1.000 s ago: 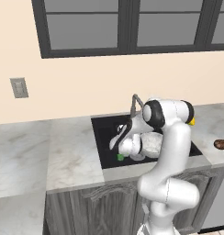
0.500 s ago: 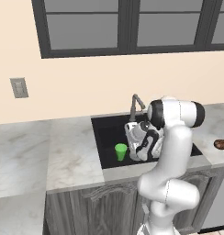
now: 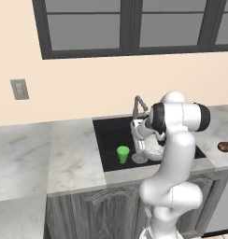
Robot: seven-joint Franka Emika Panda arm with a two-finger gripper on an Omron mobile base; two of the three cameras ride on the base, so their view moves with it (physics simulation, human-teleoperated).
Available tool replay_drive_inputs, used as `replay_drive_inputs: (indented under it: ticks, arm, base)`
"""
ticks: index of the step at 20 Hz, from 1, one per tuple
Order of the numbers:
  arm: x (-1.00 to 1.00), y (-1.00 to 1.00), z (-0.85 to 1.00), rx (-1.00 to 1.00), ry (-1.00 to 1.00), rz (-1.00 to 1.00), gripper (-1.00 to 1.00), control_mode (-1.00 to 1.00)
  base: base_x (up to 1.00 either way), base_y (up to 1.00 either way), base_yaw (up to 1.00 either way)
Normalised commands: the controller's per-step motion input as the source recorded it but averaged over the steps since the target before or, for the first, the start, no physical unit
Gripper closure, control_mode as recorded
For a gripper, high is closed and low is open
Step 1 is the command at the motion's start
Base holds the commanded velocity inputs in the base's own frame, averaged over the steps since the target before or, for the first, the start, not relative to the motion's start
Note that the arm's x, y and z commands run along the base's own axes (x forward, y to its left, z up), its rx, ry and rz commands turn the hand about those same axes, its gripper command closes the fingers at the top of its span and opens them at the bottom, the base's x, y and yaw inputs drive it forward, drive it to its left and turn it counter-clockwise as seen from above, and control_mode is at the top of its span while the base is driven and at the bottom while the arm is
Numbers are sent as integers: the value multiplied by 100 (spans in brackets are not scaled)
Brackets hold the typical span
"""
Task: Remove the potato and lemon from the sink. Then move the bowl and cup from the counter to the sink for washing.
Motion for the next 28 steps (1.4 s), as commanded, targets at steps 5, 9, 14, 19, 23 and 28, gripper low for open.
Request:
replay_drive_inputs:
  ticks: [5,9,14,19,23,28]
  arm:
    - [-28,-4,28,-4,1,-14,-100,-100]
    - [-30,-10,30,-4,1,-20,-100,-100]
    - [-26,-11,34,-5,3,-24,-100,-100]
    - [-22,-11,36,-6,5,-29,-100,-100]
    - [-15,-4,41,-7,9,-31,-100,-100]
    - [-13,-1,44,-6,11,-33,-100,-100]
  base:
    - [0,0,0]
    - [0,0,0]
    - [0,0,0]
    - [0,0,0]
    - [0,0,0]
    - [0,0,0]
